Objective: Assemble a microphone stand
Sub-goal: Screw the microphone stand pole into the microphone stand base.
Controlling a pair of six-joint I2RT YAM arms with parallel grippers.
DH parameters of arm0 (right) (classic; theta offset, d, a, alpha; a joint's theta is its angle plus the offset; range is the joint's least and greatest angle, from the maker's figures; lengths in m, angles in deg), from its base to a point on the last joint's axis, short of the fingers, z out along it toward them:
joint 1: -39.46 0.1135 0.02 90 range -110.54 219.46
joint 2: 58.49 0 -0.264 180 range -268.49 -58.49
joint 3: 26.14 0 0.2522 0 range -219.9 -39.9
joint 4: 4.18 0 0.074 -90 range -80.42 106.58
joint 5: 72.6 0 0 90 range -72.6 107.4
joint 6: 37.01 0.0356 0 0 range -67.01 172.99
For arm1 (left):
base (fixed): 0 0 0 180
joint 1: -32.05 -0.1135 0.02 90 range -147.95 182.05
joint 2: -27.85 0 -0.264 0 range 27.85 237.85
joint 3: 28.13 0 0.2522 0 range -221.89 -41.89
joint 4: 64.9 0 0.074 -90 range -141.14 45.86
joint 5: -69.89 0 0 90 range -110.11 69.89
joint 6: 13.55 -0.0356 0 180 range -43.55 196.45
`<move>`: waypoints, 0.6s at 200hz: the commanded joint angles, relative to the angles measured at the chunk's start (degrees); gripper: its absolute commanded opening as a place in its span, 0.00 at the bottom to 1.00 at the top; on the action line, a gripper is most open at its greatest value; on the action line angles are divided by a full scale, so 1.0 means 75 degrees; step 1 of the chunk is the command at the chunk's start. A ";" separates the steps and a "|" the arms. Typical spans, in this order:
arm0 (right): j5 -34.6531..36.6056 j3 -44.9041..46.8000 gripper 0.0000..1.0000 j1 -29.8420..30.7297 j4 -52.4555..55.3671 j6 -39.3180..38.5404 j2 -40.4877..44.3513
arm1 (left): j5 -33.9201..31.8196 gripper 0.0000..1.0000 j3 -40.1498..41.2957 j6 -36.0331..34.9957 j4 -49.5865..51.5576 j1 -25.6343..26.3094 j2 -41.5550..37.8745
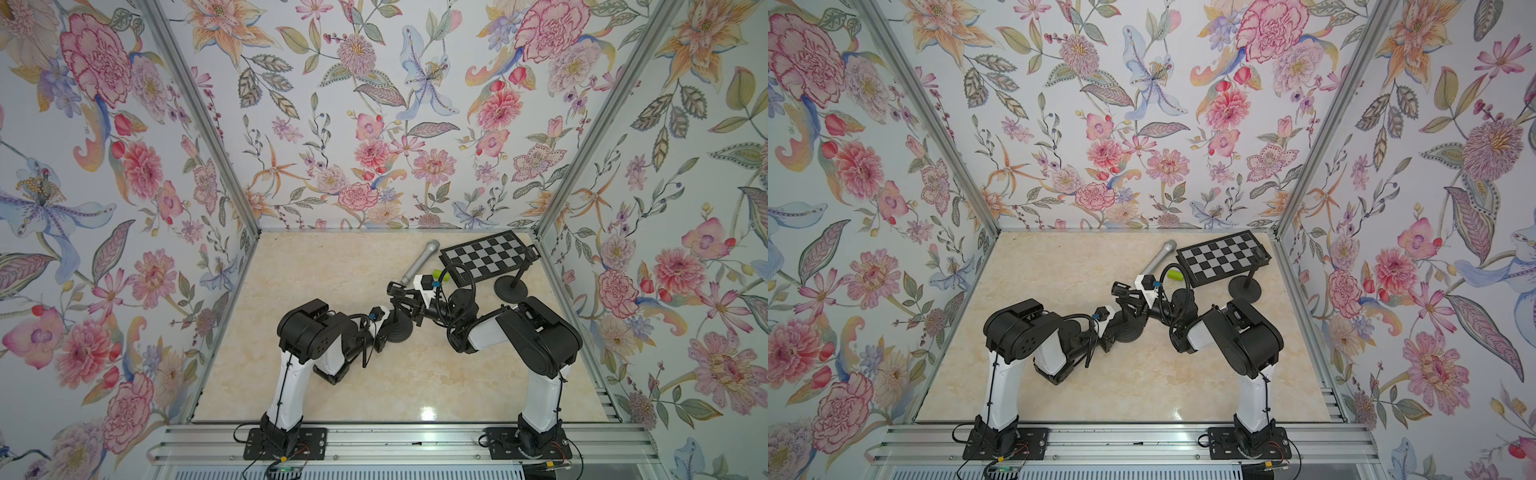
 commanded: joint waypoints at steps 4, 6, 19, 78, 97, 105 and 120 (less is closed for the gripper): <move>0.1779 0.0490 0.00 0.0633 -0.0996 0.0539 -0.0077 | -0.0410 0.31 0.0347 0.0014 -0.1726 -0.0054 0.1031; 0.1942 0.0545 0.00 0.0703 -0.1038 0.0468 -0.0074 | -0.0401 0.31 0.0338 0.0016 -0.1727 -0.0048 0.1038; 0.3434 0.0950 0.00 0.1219 -0.1237 -0.0045 -0.0029 | -0.0411 0.31 0.0314 0.0004 -0.1728 -0.0052 0.1031; 1.1378 0.0371 0.00 0.3878 -0.0868 -0.2166 -0.0623 | -0.0344 0.31 0.0297 0.0000 -0.1727 -0.0048 0.1004; 1.1668 0.0146 0.00 0.4040 -0.0956 -0.3019 -0.0745 | -0.0306 0.31 0.0340 0.0002 -0.1726 -0.0043 0.0983; 1.1051 0.0275 0.00 0.3966 -0.0958 -0.3136 -0.0671 | -0.0277 0.31 0.0335 -0.0015 -0.1725 -0.0021 0.0996; 0.9048 0.0800 0.29 0.3649 -0.0940 -0.3027 -0.0277 | -0.0252 0.31 0.0313 -0.0060 -0.1727 -0.0003 0.0975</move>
